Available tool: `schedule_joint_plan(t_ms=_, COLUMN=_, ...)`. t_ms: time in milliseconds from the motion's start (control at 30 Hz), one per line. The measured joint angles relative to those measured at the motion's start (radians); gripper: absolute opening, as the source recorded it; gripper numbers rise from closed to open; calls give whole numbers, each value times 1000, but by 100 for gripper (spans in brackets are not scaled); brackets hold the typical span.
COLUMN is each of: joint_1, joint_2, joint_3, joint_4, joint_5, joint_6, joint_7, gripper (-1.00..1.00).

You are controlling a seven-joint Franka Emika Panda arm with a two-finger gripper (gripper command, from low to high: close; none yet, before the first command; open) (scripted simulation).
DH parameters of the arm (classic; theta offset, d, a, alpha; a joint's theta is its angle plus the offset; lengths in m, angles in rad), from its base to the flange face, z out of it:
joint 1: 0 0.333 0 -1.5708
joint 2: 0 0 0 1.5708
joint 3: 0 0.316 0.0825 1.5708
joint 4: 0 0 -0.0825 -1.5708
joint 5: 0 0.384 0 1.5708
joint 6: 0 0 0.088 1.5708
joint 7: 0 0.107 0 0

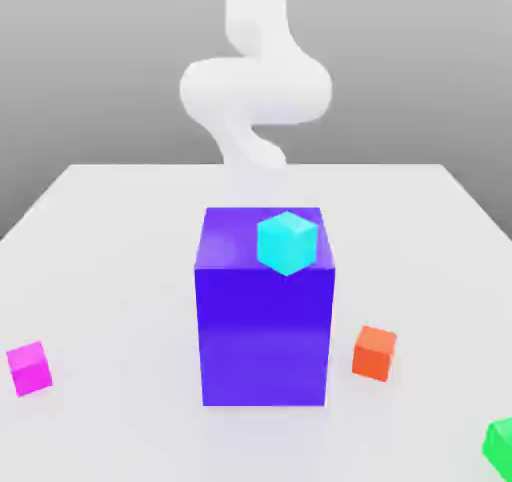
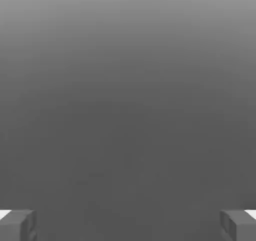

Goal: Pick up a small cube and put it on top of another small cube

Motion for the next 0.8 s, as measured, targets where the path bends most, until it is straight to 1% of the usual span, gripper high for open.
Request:
schedule_joint_plan(t_ms=267, joint_1=-152, joint_2=295, joint_3=-70, joint_4=-65, joint_5=-51, joint_6=129, joint_7=108, gripper=0)
schedule_joint_plan(t_ms=467, joint_1=-242, joint_2=511, joint_3=-152, joint_4=-114, joint_5=-52, joint_6=225, joint_7=160, gripper=0)
schedule_joint_plan(t_ms=533, joint_1=-264, joint_2=584, joint_3=-186, joint_4=-130, joint_5=-39, joint_6=257, joint_7=167, gripper=0)
schedule_joint_plan(t_ms=633, joint_1=-332, joint_2=695, joint_3=-221, joint_4=-154, joint_5=4, joint_6=306, joint_7=163, gripper=0)
schedule_joint_plan(t_ms=800, joint_1=-426, joint_2=882, joint_3=-228, joint_4=-194, joint_5=121, joint_6=384, joint_7=122, gripper=0)
